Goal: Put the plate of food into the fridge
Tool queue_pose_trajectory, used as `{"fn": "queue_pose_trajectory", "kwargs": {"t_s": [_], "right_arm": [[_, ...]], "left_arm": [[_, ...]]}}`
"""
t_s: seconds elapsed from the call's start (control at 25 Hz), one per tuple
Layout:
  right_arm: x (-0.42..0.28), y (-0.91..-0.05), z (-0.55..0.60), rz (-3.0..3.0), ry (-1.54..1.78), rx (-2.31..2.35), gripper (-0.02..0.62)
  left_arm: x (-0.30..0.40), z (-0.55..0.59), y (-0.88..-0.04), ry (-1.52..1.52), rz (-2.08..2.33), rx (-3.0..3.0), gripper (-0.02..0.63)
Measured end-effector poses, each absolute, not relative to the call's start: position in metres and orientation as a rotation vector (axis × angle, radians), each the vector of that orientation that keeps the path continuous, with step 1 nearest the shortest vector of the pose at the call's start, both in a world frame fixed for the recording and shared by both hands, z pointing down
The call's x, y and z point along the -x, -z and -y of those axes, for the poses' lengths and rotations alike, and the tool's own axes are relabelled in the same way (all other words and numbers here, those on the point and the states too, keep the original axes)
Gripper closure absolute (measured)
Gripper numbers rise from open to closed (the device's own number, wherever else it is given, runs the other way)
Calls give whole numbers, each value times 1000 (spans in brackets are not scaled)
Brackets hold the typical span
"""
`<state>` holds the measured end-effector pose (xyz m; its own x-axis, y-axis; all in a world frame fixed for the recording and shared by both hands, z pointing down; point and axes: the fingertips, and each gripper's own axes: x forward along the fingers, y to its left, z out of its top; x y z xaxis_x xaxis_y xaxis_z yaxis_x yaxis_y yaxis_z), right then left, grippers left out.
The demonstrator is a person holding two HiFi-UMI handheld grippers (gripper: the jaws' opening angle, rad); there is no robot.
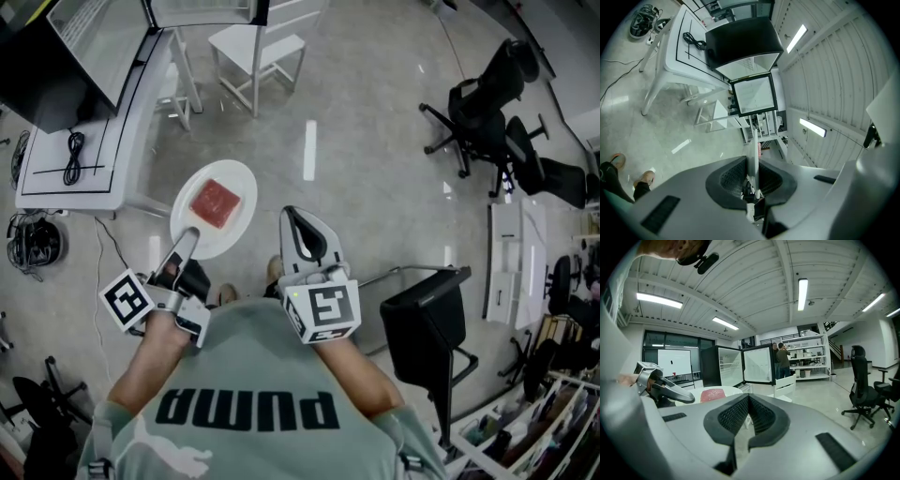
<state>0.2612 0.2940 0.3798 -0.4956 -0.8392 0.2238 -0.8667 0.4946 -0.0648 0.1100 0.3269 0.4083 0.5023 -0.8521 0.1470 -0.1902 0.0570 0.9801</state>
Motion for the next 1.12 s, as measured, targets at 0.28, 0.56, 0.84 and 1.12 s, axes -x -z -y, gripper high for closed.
{"fn": "queue_pose_trajectory", "kwargs": {"t_s": [0.28,0.56,0.84,1.12], "right_arm": [[-268,-374,-262,2629,-254,-1451,591],[-292,-372,-232,2681,-233,-1374,591],[-307,-379,-217,2729,-225,-1250,591],[-317,-383,-202,2750,-238,-1197,591]], "left_arm": [[-125,-300,-404,670,1001,-1450,569],[-149,-276,-400,711,1052,-1438,569],[-173,-262,-402,752,1103,-1405,569],[-184,-250,-402,756,1140,-1390,569]]}}
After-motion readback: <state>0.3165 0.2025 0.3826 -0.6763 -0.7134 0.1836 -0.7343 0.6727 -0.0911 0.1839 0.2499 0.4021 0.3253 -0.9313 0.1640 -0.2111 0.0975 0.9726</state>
